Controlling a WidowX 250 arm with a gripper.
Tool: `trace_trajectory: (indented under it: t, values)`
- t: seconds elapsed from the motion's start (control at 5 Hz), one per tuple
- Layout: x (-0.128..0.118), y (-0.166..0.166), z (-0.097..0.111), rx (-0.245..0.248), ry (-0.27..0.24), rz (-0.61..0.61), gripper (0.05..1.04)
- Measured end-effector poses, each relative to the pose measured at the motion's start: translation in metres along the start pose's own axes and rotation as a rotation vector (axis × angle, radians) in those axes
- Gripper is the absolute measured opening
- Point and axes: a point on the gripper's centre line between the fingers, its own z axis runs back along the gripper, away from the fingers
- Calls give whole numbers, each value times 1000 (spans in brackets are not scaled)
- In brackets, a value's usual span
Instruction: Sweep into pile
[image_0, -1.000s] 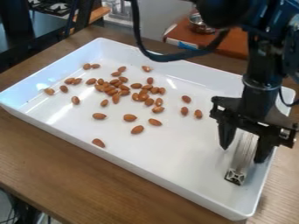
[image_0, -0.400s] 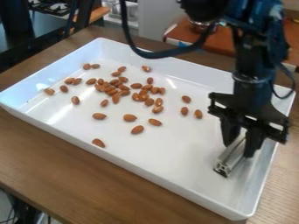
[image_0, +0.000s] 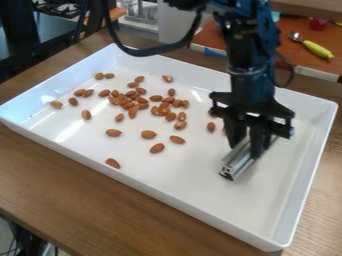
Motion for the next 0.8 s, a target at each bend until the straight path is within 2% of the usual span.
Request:
trace_trajectory:
  t: [0.8]
  values:
    - [-21, 67, 13, -46, 28, 115, 367]
